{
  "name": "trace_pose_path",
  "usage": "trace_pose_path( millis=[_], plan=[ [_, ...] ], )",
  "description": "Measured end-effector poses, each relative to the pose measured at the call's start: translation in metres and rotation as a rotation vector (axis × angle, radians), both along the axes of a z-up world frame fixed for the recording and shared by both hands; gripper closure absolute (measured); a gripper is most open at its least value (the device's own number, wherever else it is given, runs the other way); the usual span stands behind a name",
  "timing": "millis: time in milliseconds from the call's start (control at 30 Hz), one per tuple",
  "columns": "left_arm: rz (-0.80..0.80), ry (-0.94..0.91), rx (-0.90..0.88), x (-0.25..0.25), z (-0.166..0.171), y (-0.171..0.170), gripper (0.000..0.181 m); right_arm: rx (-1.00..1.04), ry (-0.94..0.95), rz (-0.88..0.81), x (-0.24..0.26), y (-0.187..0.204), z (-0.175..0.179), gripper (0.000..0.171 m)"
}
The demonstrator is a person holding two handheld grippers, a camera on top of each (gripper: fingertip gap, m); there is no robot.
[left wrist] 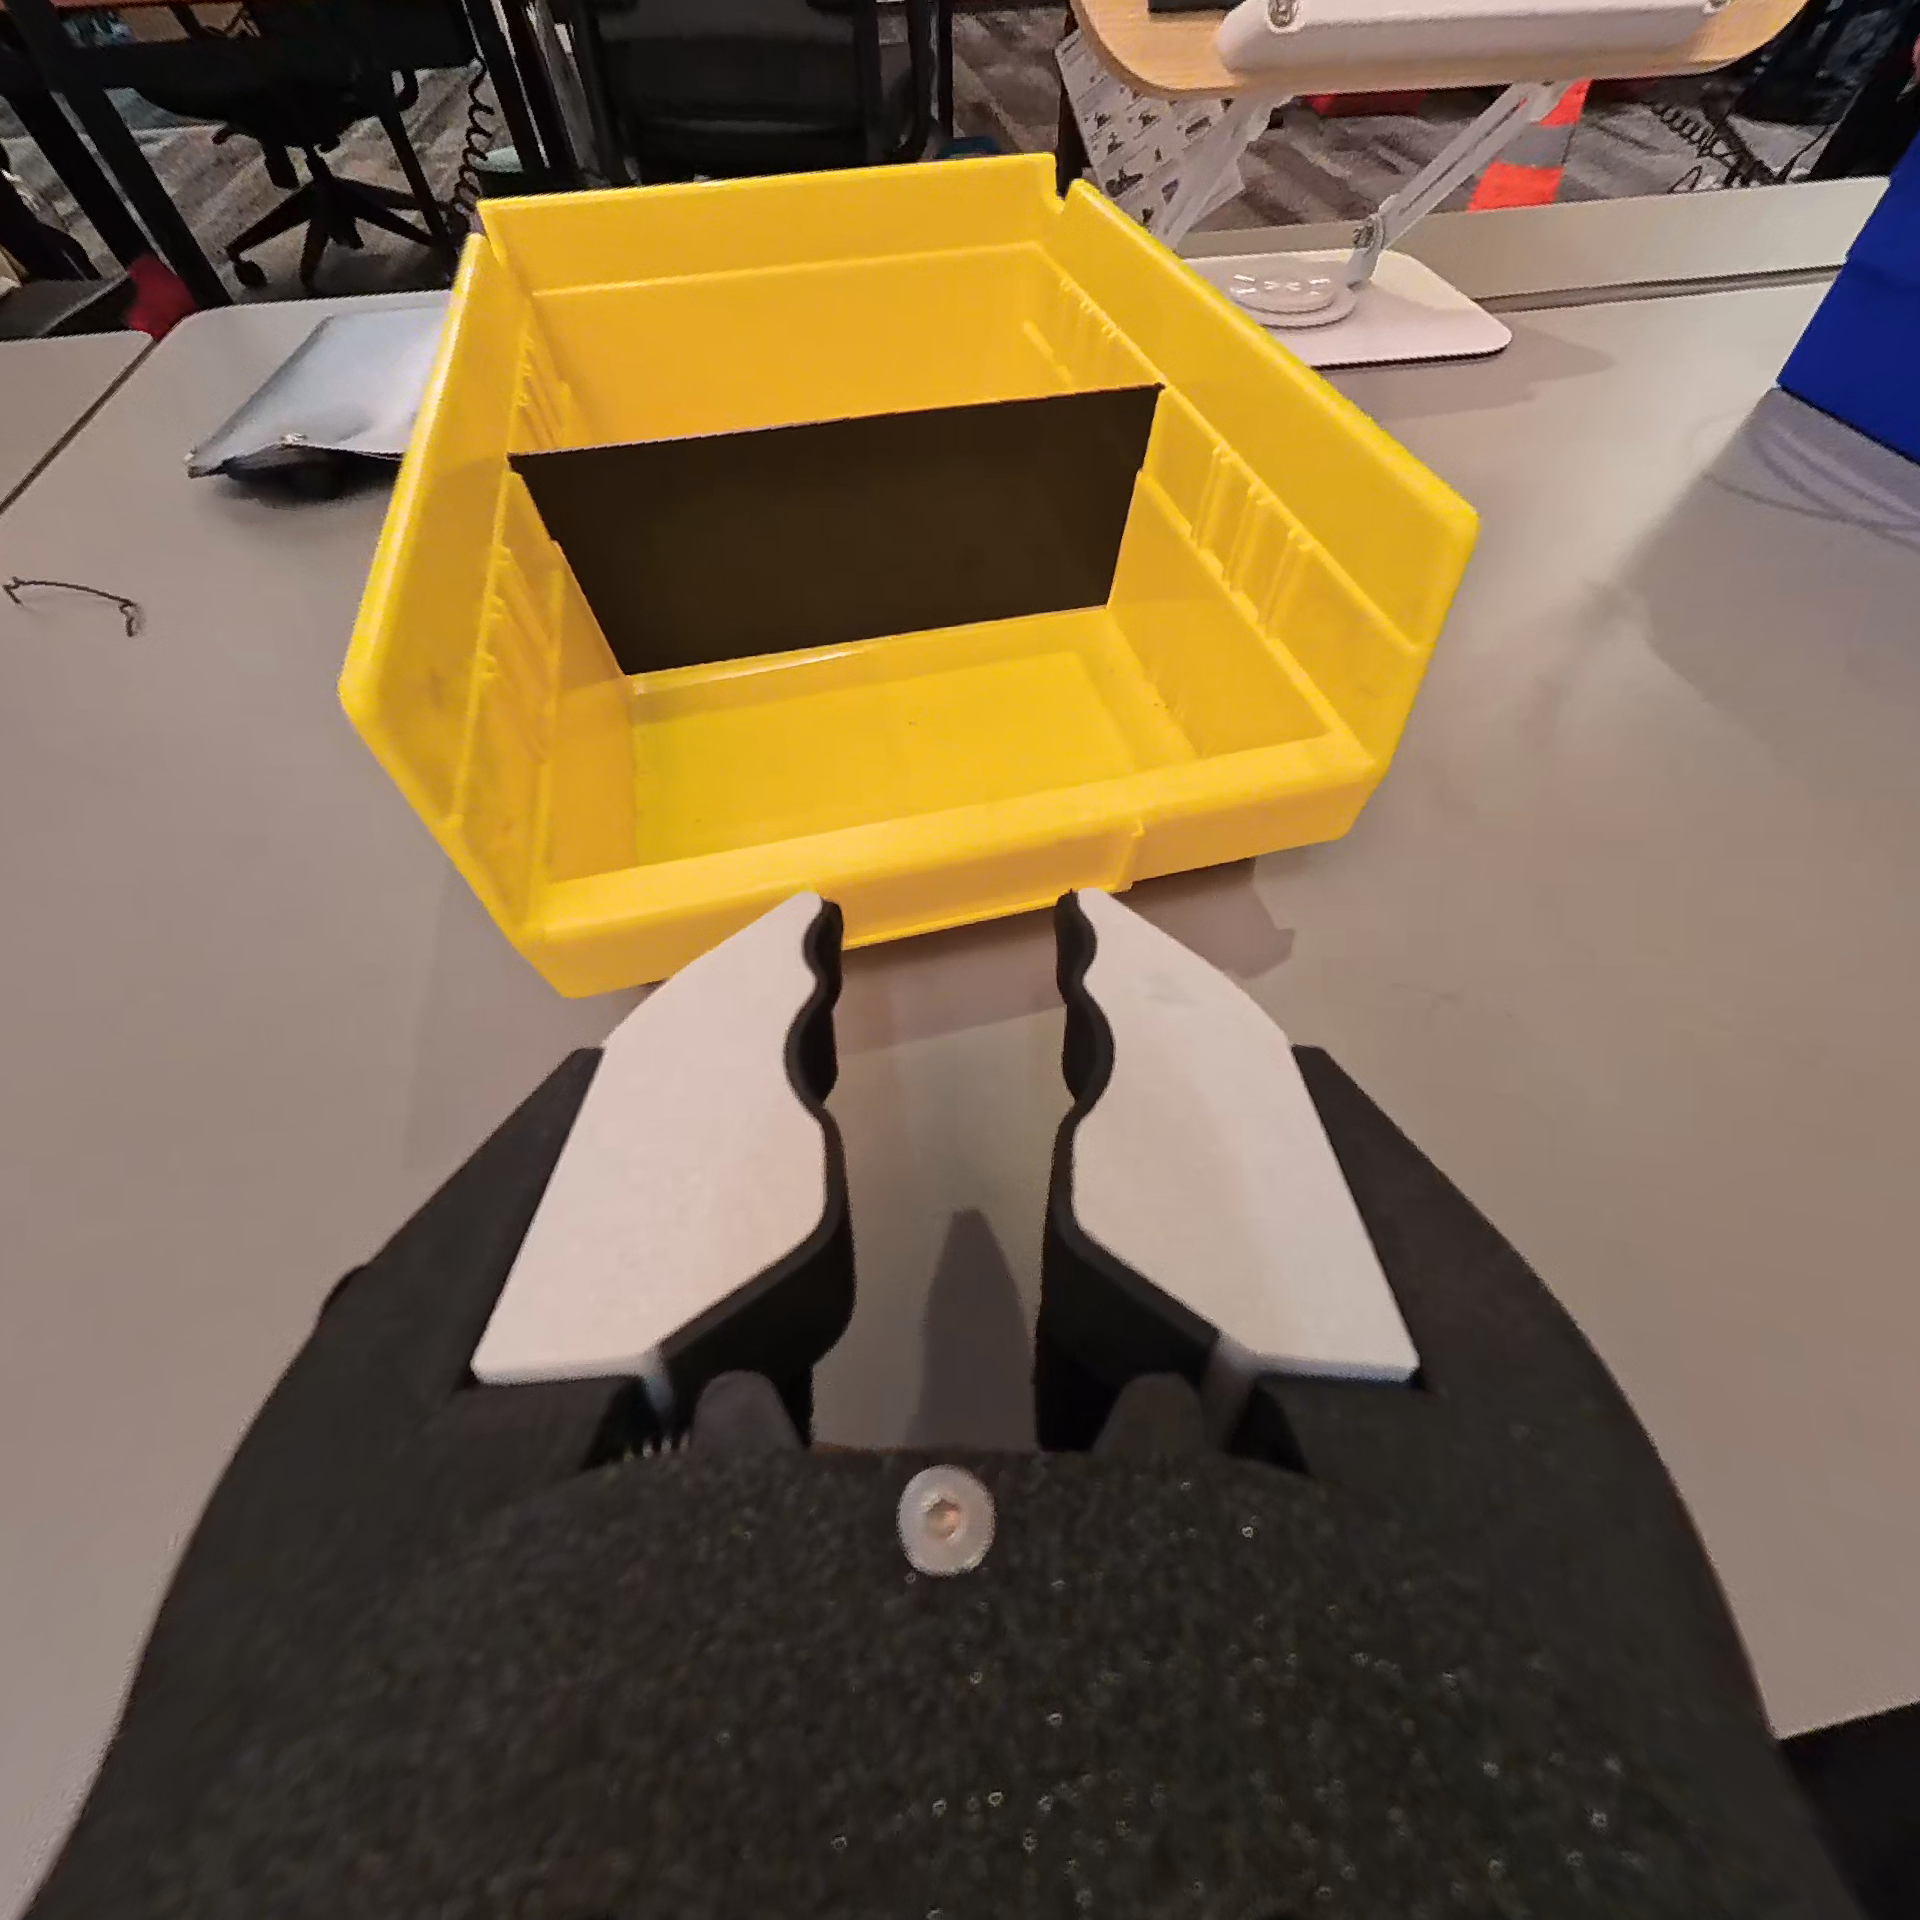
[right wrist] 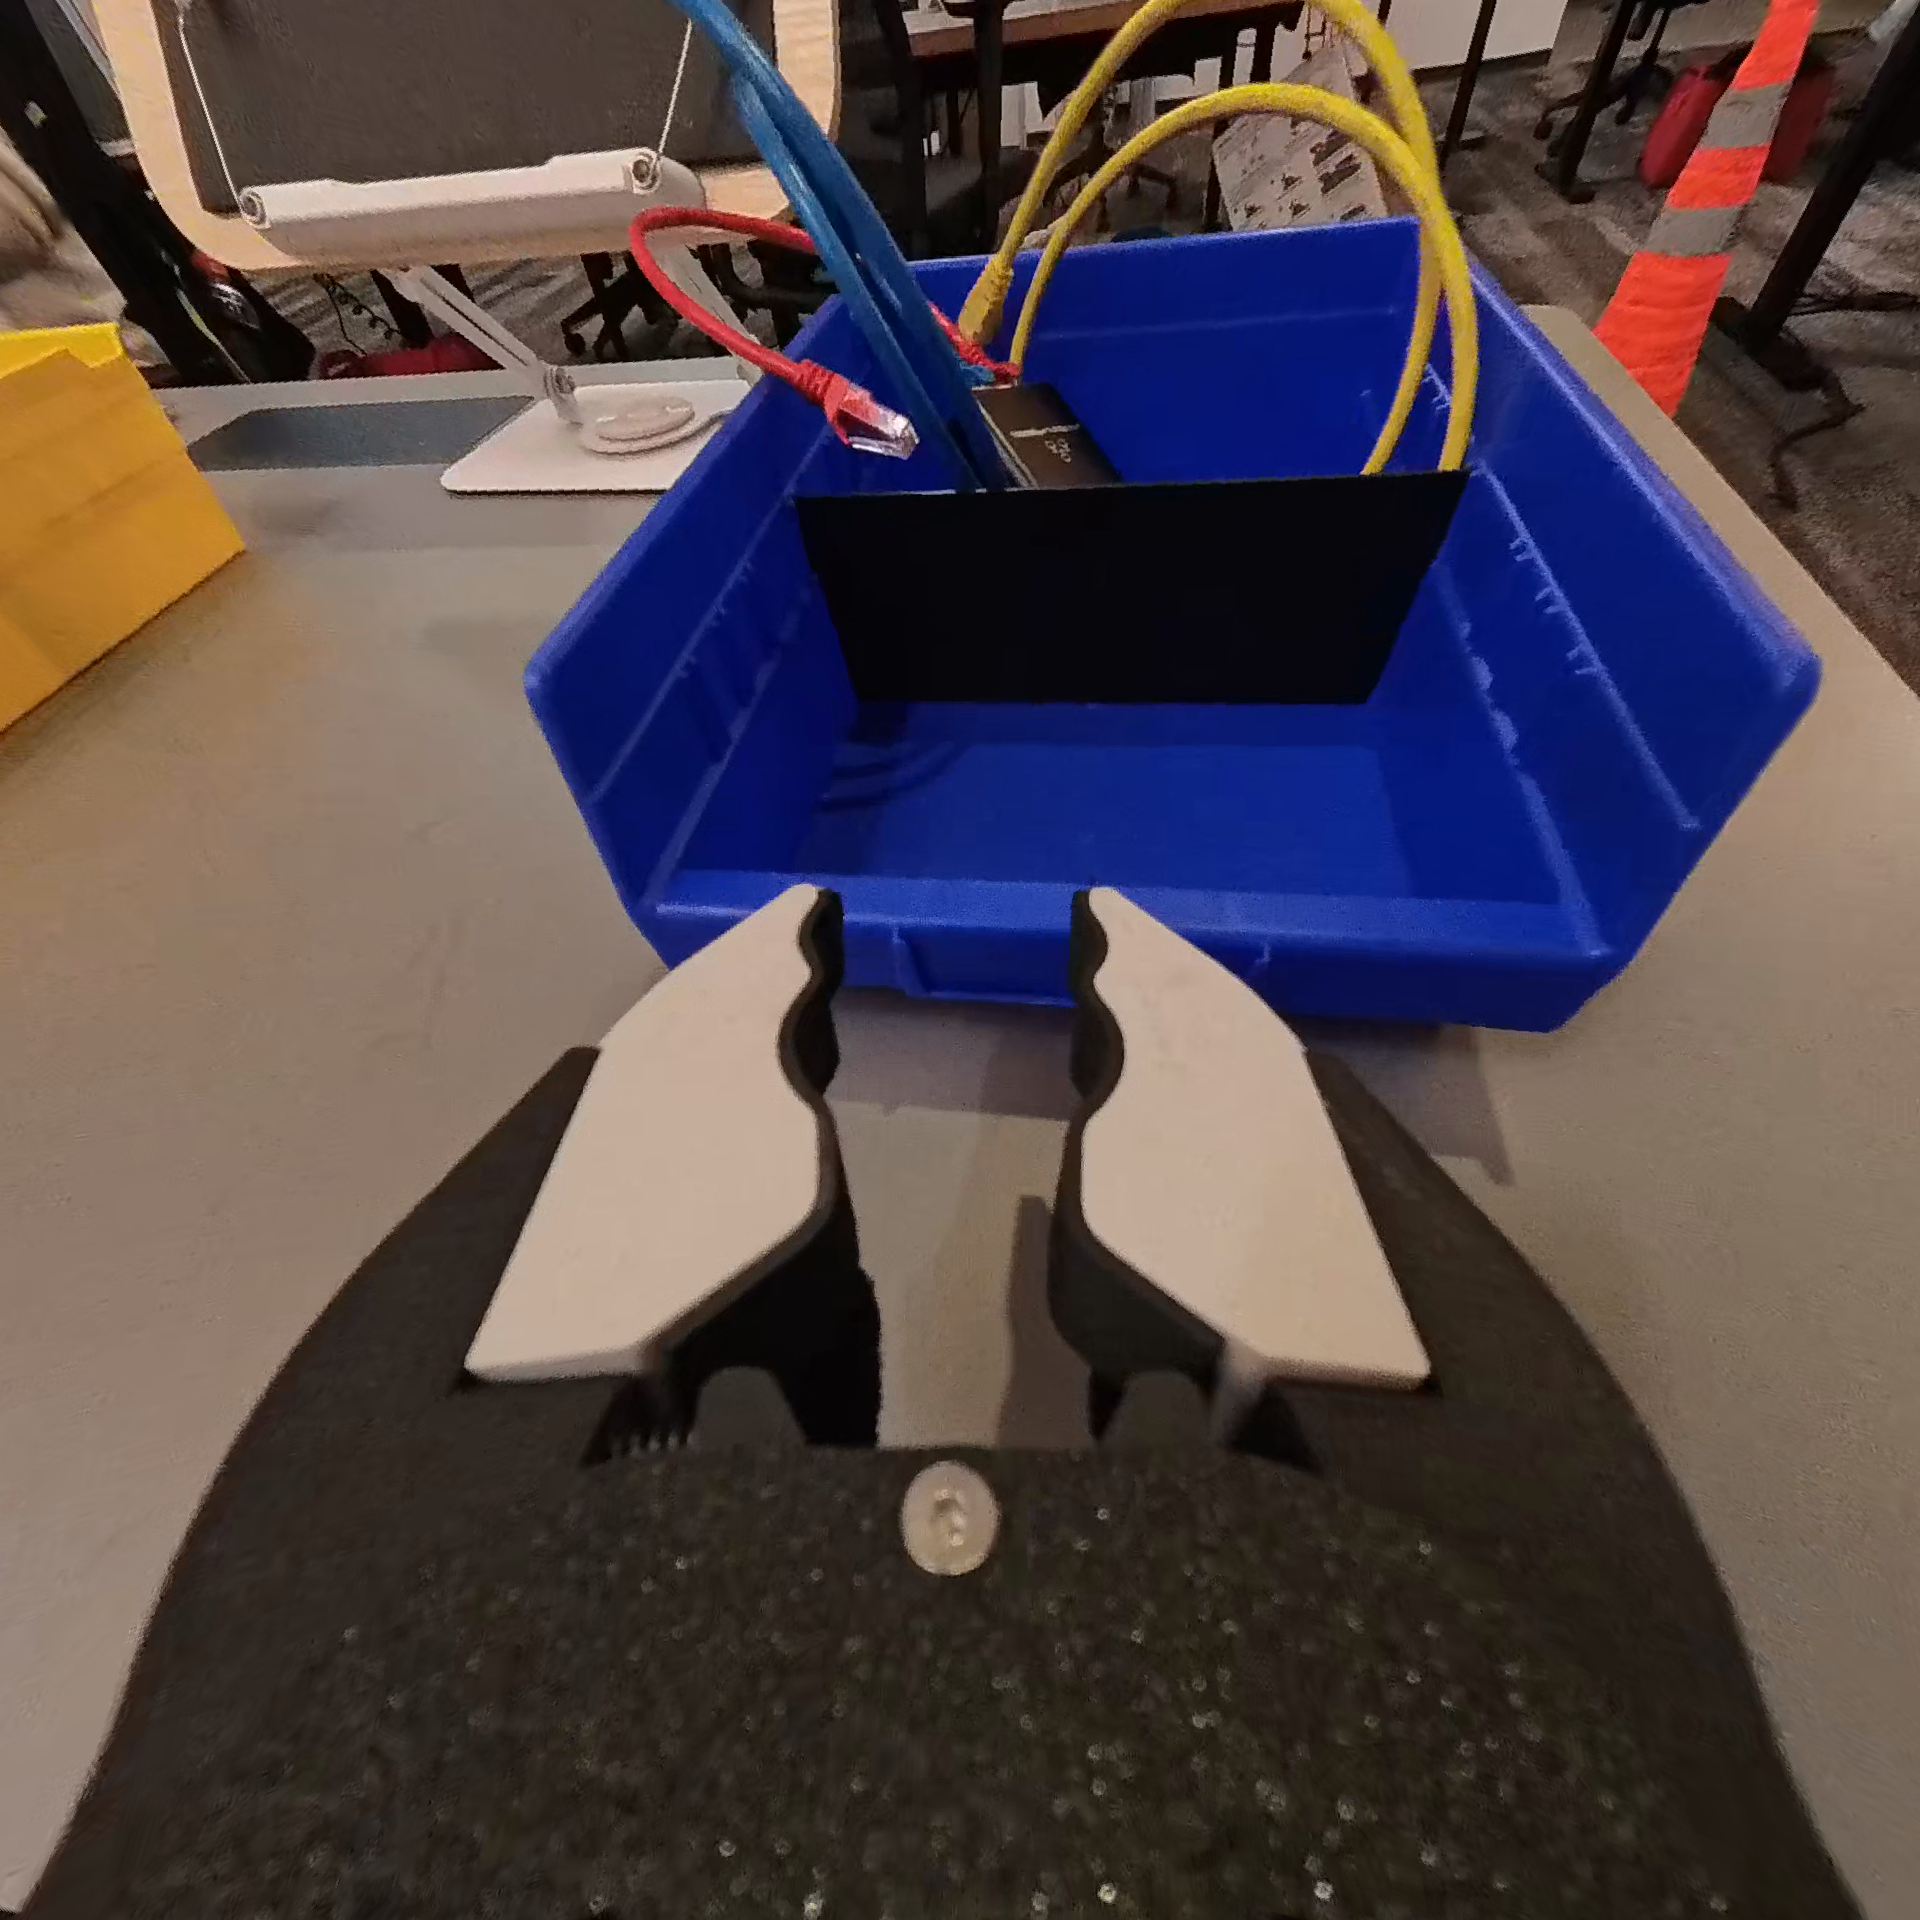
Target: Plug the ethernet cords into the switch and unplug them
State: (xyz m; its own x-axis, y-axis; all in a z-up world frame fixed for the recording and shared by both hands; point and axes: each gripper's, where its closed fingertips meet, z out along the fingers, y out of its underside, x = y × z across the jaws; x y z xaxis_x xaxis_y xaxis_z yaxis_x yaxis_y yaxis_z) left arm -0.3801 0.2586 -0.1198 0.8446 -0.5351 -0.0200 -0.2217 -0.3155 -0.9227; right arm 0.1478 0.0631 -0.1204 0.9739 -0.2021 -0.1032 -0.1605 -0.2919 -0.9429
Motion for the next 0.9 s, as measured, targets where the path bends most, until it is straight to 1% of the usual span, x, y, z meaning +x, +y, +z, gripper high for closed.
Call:
trace_pose_path(
  millis=[200, 367, 500, 600, 700, 733, 800, 900],
  plan=[
    [-0.011, 0.013, 0.016, 0.002, 0.001, -0.002, 0.144, -0.017, -0.032, 0.004, -0.004, -0.001, -0.003, 0.128],
    [-0.031, 0.044, 0.062, 0.007, 0.004, -0.008, 0.144, -0.024, -0.053, 0.026, -0.011, 0.001, -0.004, 0.126],
    [-0.046, 0.066, 0.053, 0.008, -0.001, -0.015, 0.142, -0.065, -0.137, 0.137, -0.042, 0.02, -0.007, 0.118],
    [-0.045, 0.074, 0.021, 0.004, -0.007, -0.021, 0.136, -0.028, -0.196, 0.187, -0.067, 0.037, 0.001, 0.119],
    [-0.039, 0.085, 0.008, -0.005, -0.011, -0.029, 0.134, -0.004, -0.154, 0.223, -0.086, 0.059, 0.004, 0.118],
    [-0.036, 0.088, 0.01, -0.009, -0.011, -0.032, 0.134, 0.002, -0.13, 0.219, -0.09, 0.066, 0.006, 0.115],
    [-0.035, 0.085, 0.006, -0.014, -0.011, -0.038, 0.134, 0.007, -0.094, 0.214, -0.096, 0.077, 0.008, 0.118],
    [-0.064, 0.072, -0.002, -0.011, -0.009, -0.05, 0.135, 0.019, -0.035, 0.298, -0.117, 0.086, 0.008, 0.119]
  ],
)
